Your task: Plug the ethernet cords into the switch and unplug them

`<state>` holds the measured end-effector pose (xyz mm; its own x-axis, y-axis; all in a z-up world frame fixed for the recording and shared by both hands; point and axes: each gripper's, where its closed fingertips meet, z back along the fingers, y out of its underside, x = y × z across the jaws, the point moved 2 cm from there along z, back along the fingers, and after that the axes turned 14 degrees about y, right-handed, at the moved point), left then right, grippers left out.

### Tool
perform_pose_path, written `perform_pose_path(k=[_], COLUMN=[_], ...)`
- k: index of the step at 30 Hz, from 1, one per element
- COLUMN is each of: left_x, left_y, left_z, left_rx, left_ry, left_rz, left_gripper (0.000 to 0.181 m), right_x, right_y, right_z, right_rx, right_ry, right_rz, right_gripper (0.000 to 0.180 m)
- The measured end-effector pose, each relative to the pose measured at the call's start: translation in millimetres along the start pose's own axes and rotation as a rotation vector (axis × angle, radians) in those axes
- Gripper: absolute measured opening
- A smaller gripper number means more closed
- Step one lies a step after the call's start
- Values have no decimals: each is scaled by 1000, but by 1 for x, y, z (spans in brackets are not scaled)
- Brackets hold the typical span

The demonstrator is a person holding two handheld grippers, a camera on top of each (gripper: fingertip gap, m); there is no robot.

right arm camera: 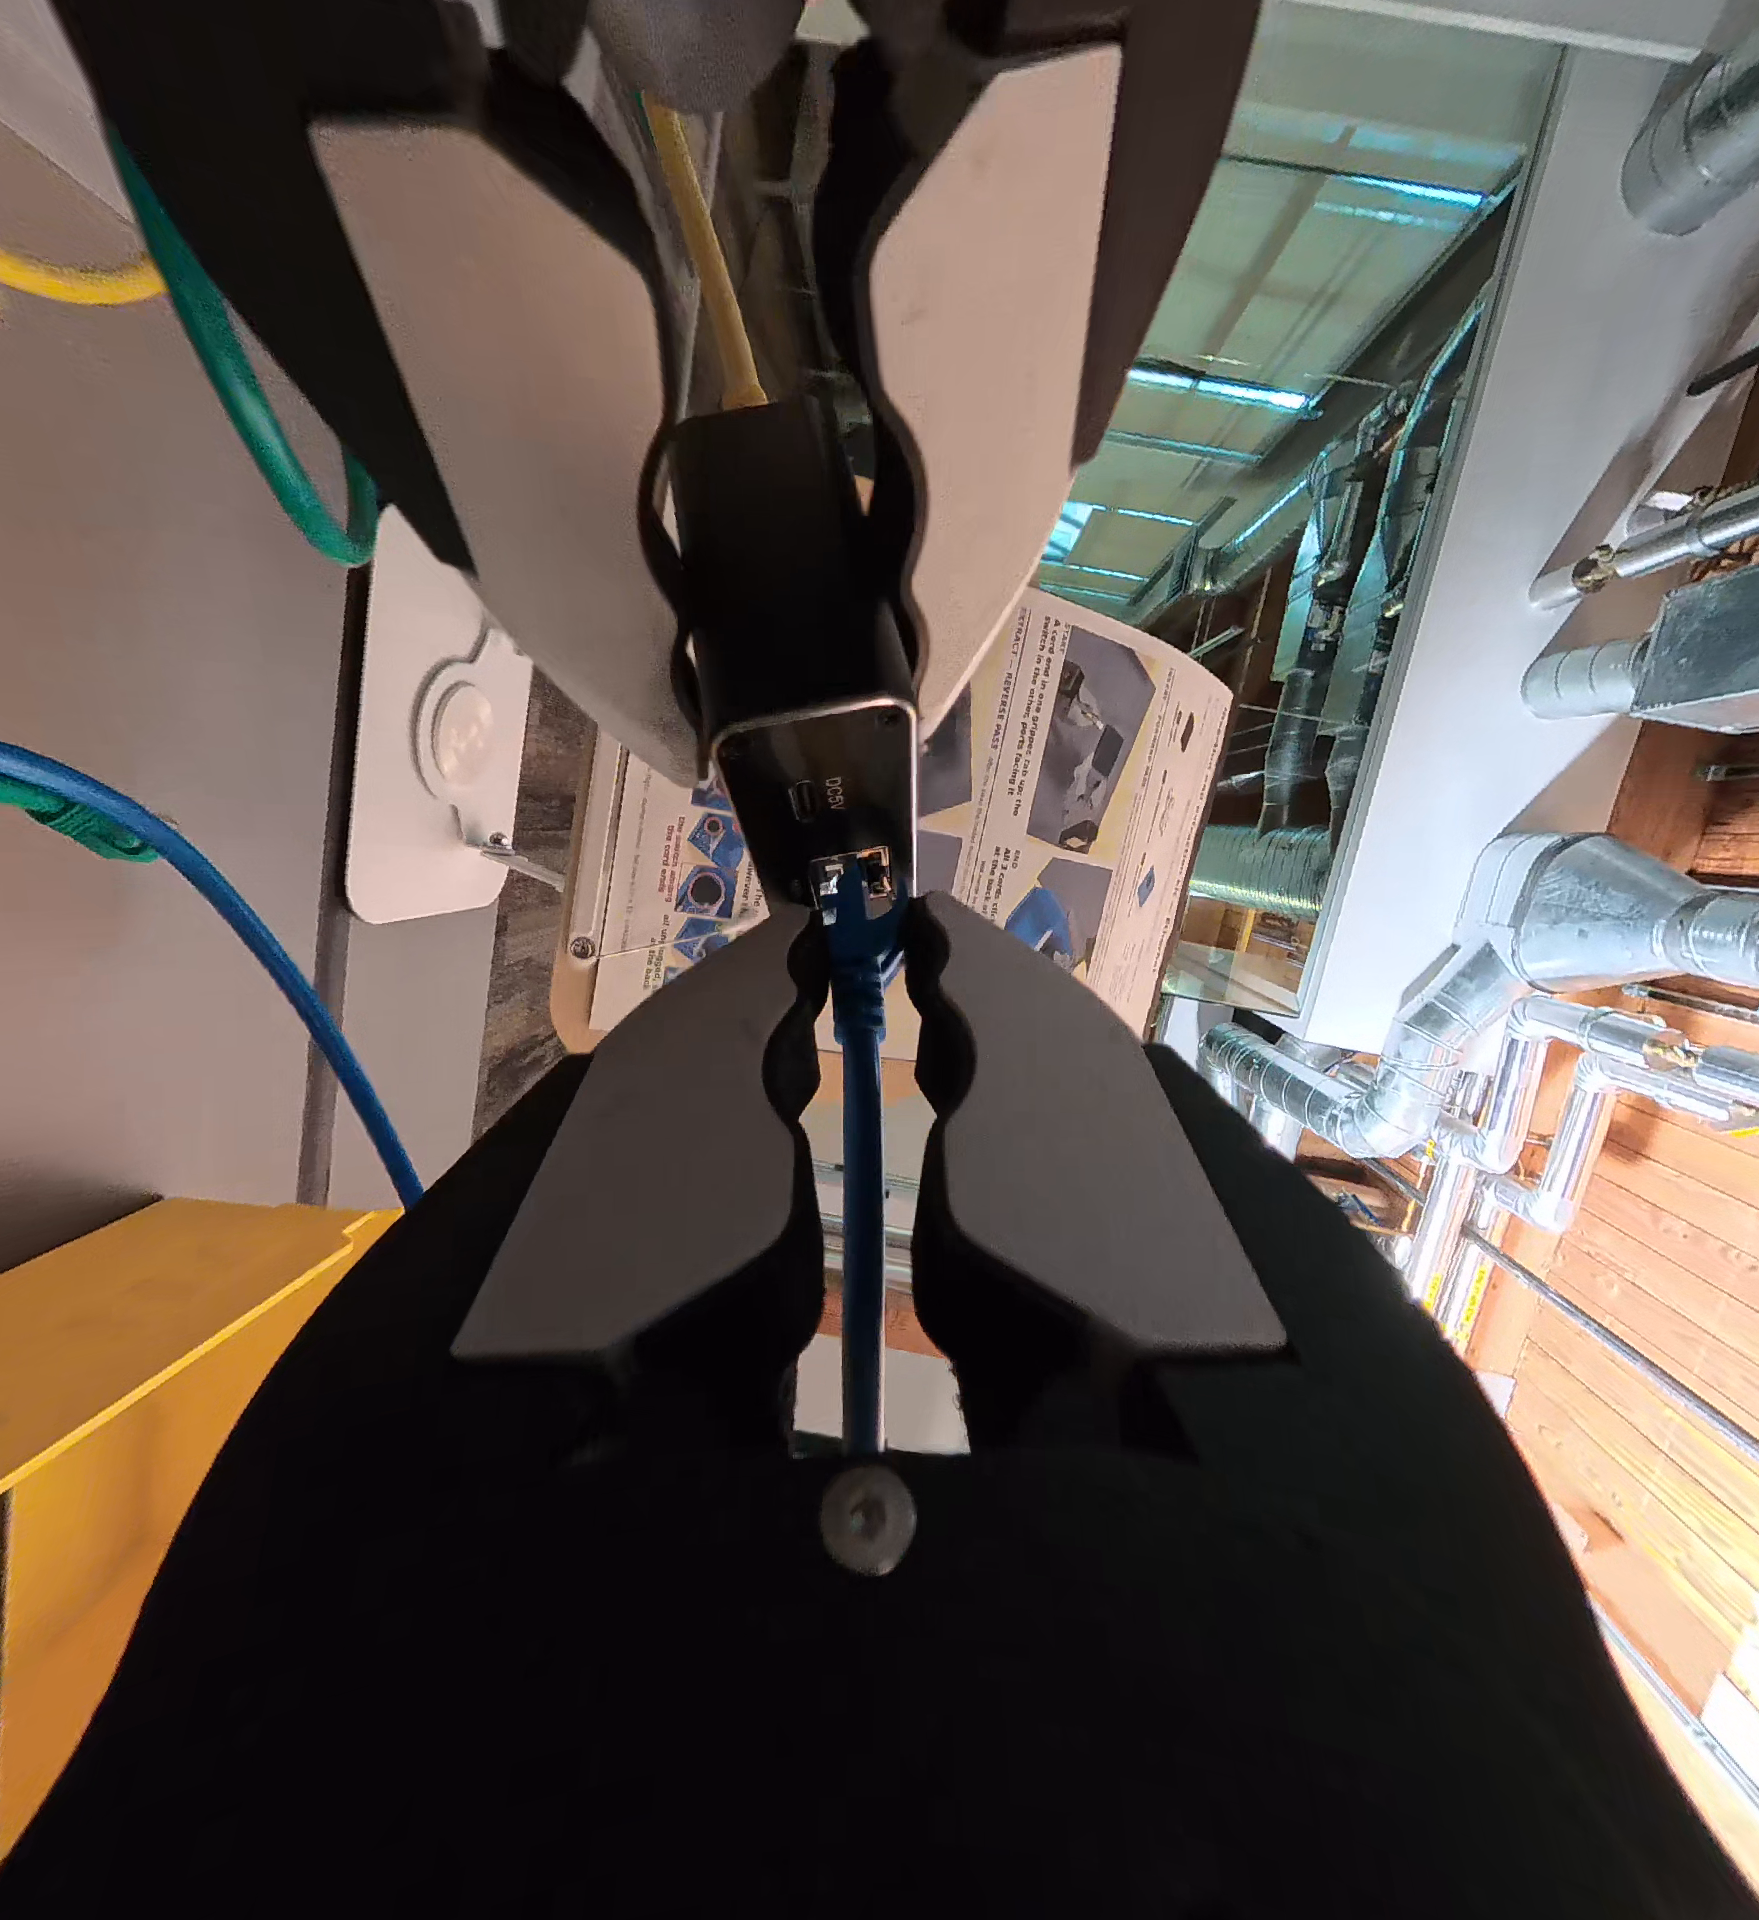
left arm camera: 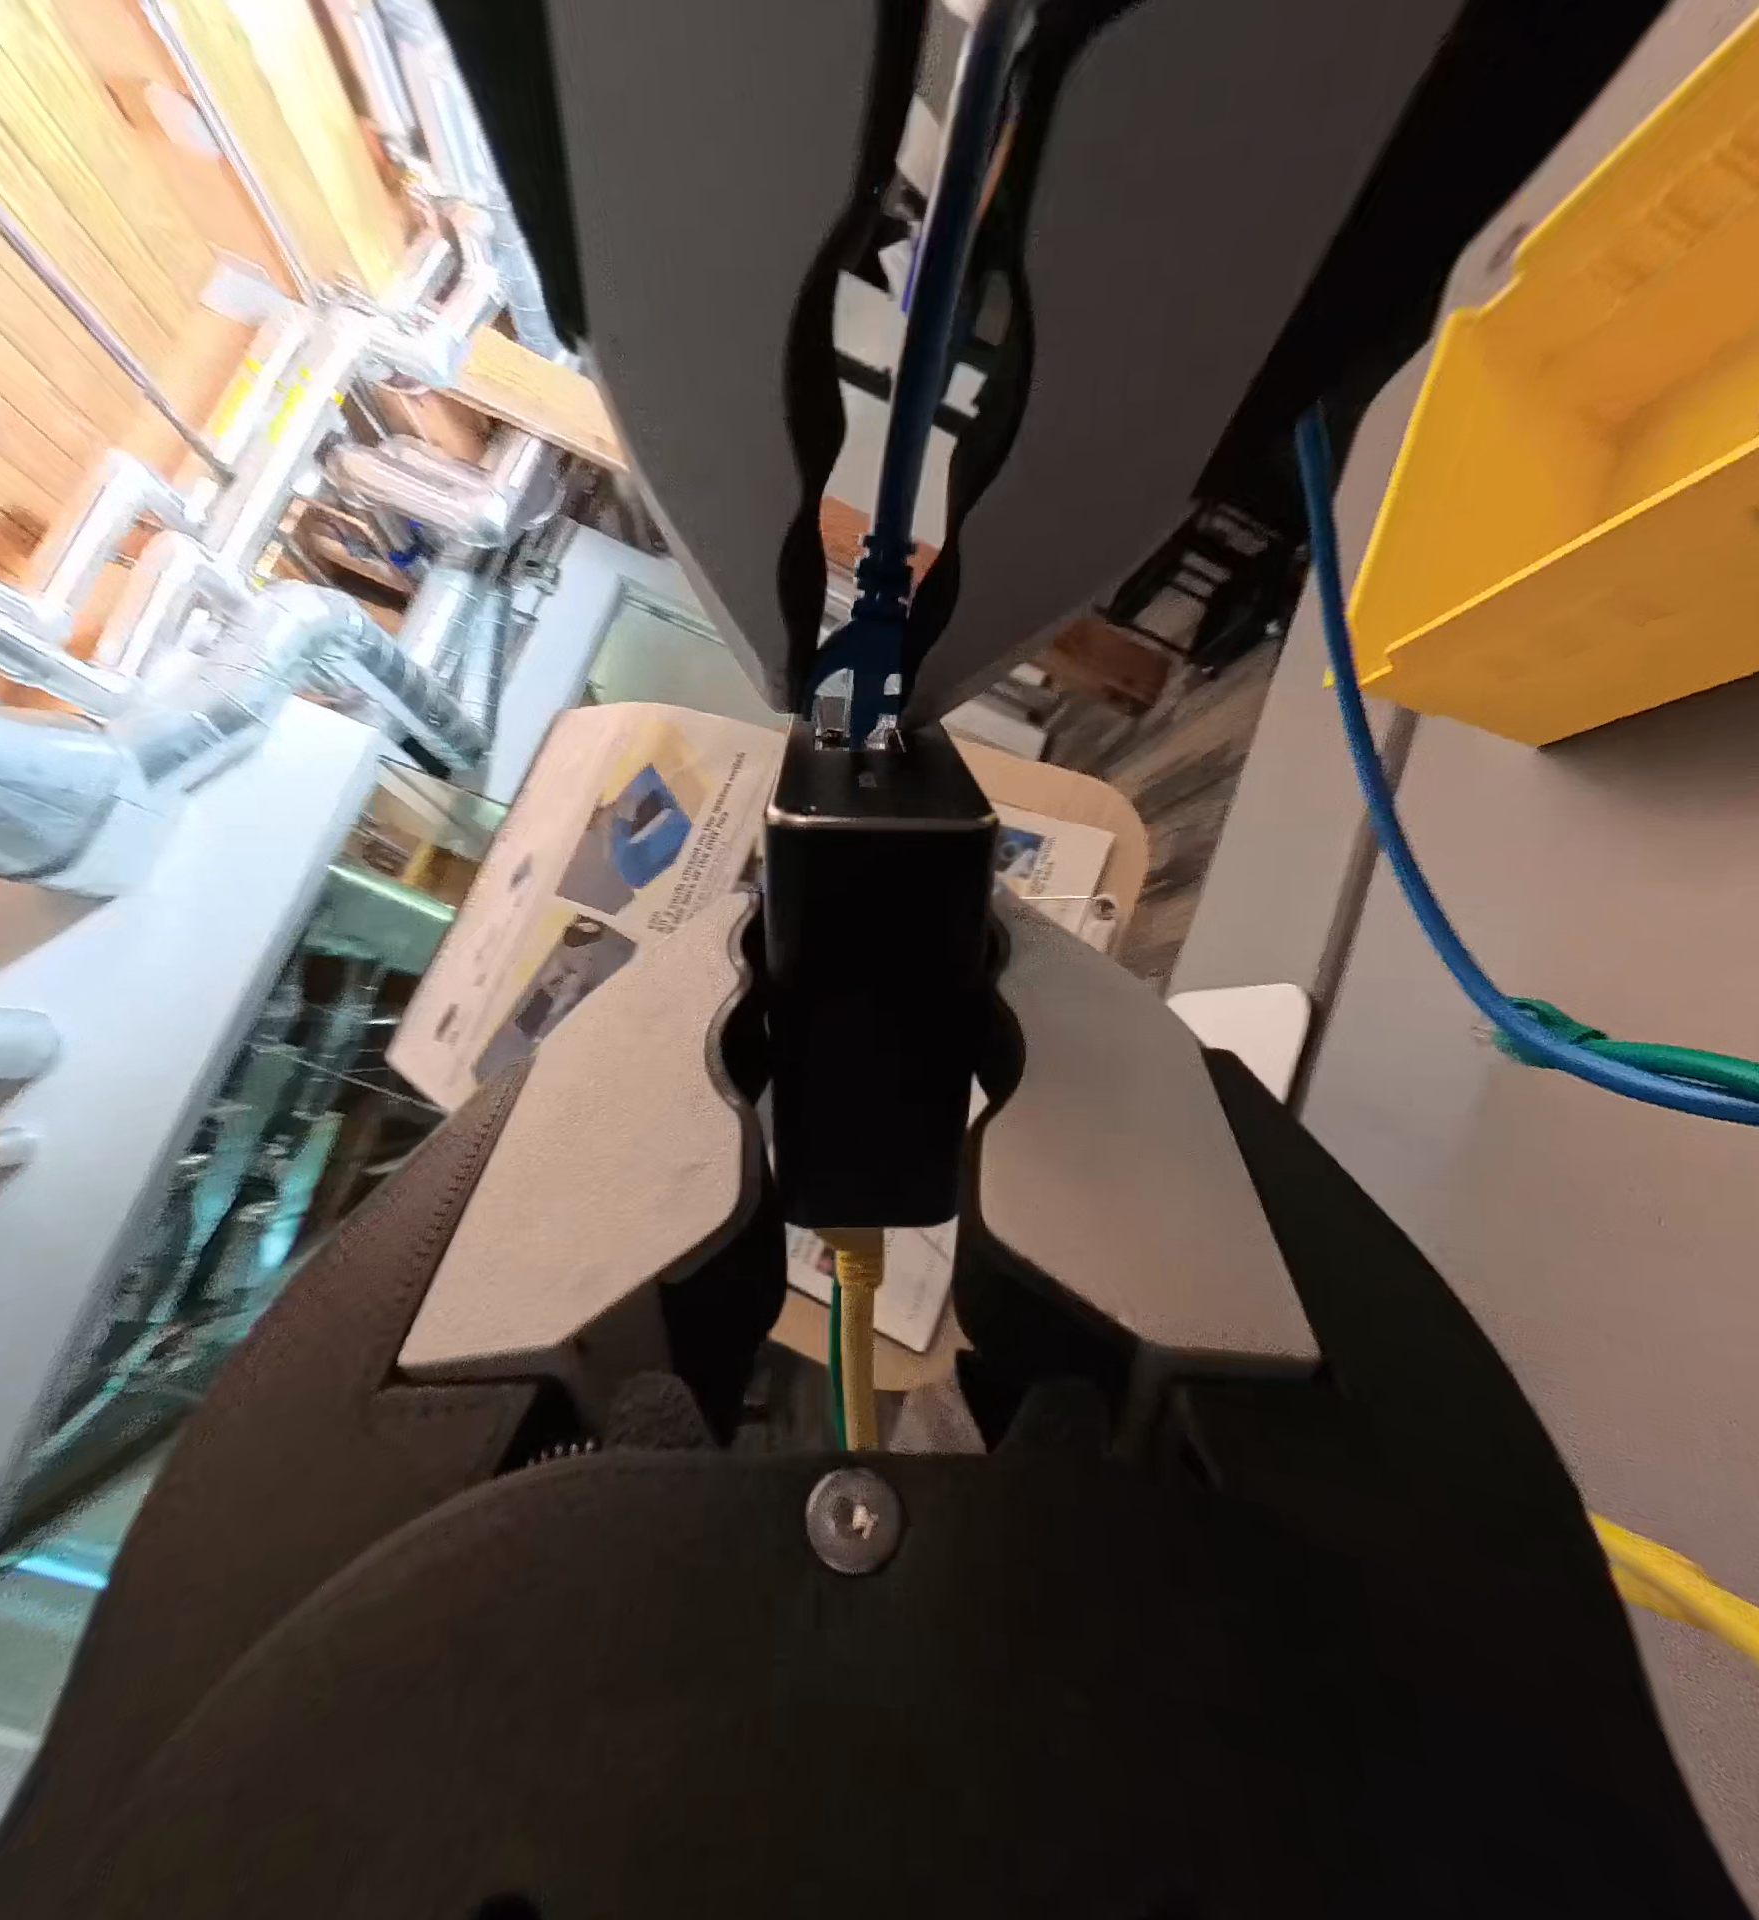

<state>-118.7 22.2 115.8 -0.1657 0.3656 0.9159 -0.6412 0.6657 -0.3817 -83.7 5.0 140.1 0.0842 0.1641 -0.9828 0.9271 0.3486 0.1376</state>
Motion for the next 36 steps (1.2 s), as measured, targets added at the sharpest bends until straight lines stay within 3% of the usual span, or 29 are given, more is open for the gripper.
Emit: perform_pose_path(k=[5, 11, 17, 23, 36], left_x=[3, 1, 0, 1, 2], left_y=[2, 3, -7, -11, -10], left_z=[-4, -6, -1, 1, 0], left_rx=[43, 80, 44, 19, 27], left_ry=[-106, -108, -141, -131, -132], left_rz=[-89, -116, -174, -145, -96], left_gripper=[36, 37, 36, 36, 36], right_x=[0, 4, 2, -4, -6], right_y=[0, 1, 0, -3, -5], right_z=[4, 8, 19, 27, 26], right_rx=[13, 2, -141, -236, -198], right_ry=[-21, -32, -62, -41, -110], right_rz=[-14, -4, 23, 51, -61], right_gripper=[15, 16, 18, 17, 15])
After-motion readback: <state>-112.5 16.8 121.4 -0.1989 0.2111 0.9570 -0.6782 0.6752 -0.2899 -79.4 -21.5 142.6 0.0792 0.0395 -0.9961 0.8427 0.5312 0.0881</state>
